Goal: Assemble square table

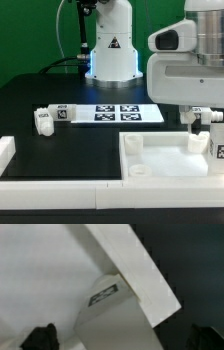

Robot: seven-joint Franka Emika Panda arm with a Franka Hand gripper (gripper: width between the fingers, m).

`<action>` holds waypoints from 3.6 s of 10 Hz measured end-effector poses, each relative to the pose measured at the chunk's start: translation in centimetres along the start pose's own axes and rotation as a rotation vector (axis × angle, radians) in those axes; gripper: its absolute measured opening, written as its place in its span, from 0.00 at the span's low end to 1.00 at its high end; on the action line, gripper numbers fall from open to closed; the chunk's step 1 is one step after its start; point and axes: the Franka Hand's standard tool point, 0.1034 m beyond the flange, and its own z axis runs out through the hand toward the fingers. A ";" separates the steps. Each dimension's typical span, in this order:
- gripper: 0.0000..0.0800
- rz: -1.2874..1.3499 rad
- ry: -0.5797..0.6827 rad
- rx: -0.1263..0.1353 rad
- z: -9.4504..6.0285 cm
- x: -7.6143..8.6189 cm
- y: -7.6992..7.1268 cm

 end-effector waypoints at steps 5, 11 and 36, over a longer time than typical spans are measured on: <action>0.51 -0.129 0.050 0.003 0.9 -0.5 -0.1; 0.37 0.480 0.039 0.046 1.1 -0.3 0.6; 0.36 -0.051 0.054 0.003 1.3 -0.6 0.0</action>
Offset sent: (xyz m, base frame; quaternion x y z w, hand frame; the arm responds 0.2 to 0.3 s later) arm 0.0000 0.0000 0.0000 0.0000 0.0000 0.0650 0.9979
